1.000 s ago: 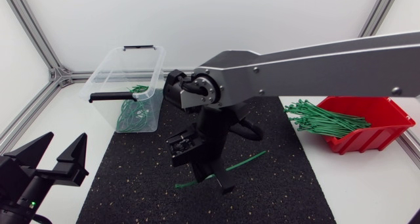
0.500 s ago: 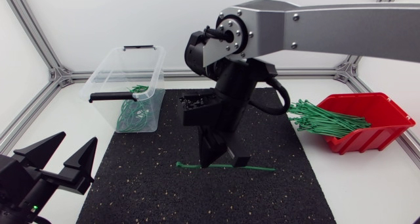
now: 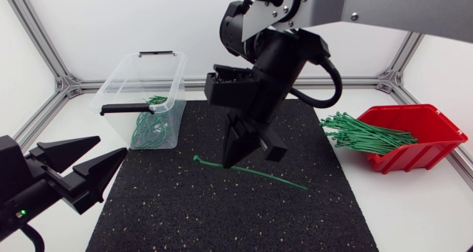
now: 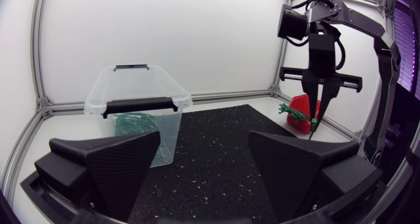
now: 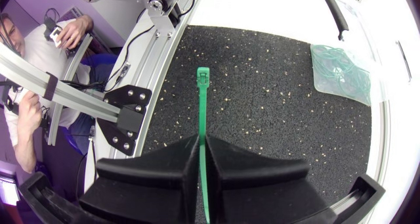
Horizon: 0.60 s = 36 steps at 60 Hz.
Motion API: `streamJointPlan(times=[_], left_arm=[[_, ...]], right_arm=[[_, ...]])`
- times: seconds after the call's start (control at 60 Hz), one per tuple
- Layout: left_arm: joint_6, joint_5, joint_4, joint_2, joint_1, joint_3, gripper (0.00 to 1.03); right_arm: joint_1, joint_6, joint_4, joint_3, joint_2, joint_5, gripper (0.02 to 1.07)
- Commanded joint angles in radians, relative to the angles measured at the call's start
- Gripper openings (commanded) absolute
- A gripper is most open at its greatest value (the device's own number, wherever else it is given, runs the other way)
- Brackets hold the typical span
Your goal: Take a green cable tie from the red box, thread the tail through the head to close it, then place it in the transparent bin on the left.
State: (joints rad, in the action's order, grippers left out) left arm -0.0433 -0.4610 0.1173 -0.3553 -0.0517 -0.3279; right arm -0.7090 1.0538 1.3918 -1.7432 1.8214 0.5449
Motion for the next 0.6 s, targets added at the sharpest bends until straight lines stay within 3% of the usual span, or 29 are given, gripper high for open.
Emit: streamJointPlan(times=[0.0, 0.083, 0.167, 0.233, 0.45, 0.583], left_arm=[[-0.006, -0.073, 0.008, -0.083, 0.038, -0.068, 0.93], [0.054, -0.214, 0.010, -0.180, 0.101, -0.125, 0.90], [0.172, -0.257, 0.013, -0.237, 0.104, -0.171, 0.85], [0.304, -0.341, 0.064, -0.252, 0.096, -0.207, 0.80], [0.410, -0.343, 0.064, -0.321, 0.072, -0.246, 0.80], [0.522, -0.364, 0.062, -0.448, 0.010, -0.264, 0.81]], right_arm=[[0.009, -0.014, 0.026, -0.036, 0.007, 0.012, 0.10], [0.017, -0.014, 0.032, -0.055, 0.013, 0.018, 0.10], [0.028, -0.015, 0.033, -0.067, 0.019, 0.036, 0.10], [0.037, -0.015, 0.033, -0.075, 0.024, 0.050, 0.10], [0.065, -0.014, 0.041, -0.111, 0.059, 0.096, 0.10], [0.071, -0.014, 0.046, -0.144, 0.087, 0.133, 0.10]])
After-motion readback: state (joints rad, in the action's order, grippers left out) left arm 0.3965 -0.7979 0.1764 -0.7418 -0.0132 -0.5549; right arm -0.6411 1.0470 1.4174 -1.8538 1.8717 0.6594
